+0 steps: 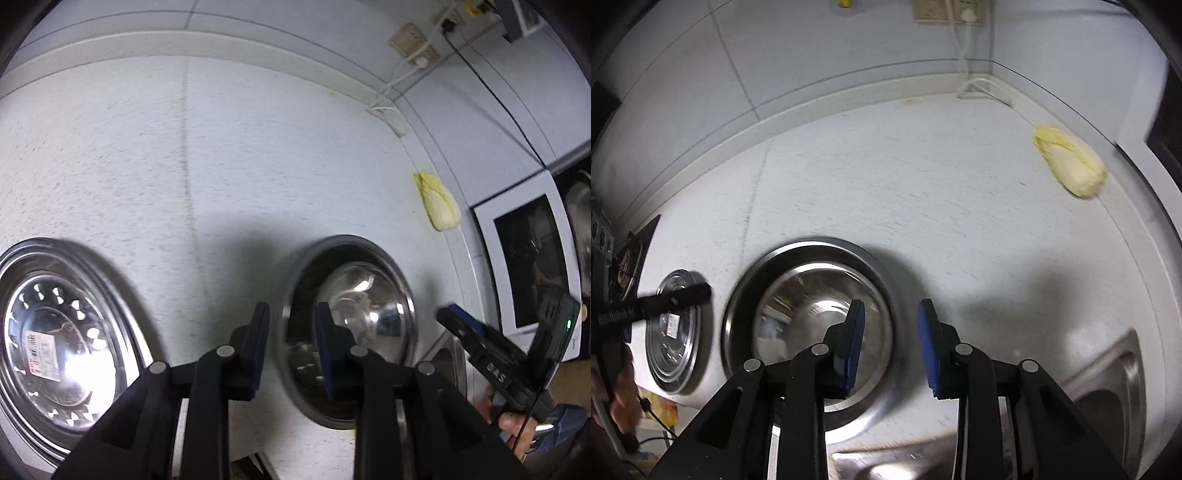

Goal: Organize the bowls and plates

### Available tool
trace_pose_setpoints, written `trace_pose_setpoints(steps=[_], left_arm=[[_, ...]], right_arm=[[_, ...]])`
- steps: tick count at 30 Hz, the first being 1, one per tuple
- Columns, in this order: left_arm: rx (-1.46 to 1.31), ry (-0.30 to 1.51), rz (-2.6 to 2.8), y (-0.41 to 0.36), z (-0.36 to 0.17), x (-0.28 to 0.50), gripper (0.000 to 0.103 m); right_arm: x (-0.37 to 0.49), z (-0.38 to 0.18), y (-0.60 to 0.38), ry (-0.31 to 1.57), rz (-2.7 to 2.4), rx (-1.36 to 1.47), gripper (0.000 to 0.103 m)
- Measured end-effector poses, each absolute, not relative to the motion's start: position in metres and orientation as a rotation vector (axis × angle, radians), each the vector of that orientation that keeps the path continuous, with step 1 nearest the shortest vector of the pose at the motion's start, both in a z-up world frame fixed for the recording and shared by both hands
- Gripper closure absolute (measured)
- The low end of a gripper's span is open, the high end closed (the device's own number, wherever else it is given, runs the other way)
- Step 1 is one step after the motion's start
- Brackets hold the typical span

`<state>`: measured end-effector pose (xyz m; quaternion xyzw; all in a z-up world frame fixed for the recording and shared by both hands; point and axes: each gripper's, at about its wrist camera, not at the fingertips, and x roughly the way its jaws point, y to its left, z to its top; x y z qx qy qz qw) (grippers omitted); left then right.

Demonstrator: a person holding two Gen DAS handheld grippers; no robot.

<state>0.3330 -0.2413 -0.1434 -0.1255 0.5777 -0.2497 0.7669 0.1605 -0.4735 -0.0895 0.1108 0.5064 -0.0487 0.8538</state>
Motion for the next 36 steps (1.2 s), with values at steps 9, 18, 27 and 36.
trace_pose_setpoints(steps=[9,18,27,36], left_arm=[[-0.275,1.326,-0.537,-0.248,-0.161,0.345,0.079],[-0.279,1.378,-0.549,-0.259,-0.178,0.346,0.079],[-0.281,1.386,-0.556,-0.261,-0.183,0.344,0.079],[-0.265,1.389,-0.56,-0.265,-0.186,0.338,0.078]], right_arm=[[0.145,-0.119,-0.491,1.152,-0.139,0.289,0.076],[0.146,-0.123,-0.496,1.153,-0.098,0.333,0.076],[0.14,-0.124,-0.491,1.152,-0.074,0.34,0.076],[0.142,-0.124,-0.49,1.156,-0.052,0.33,0.076]])
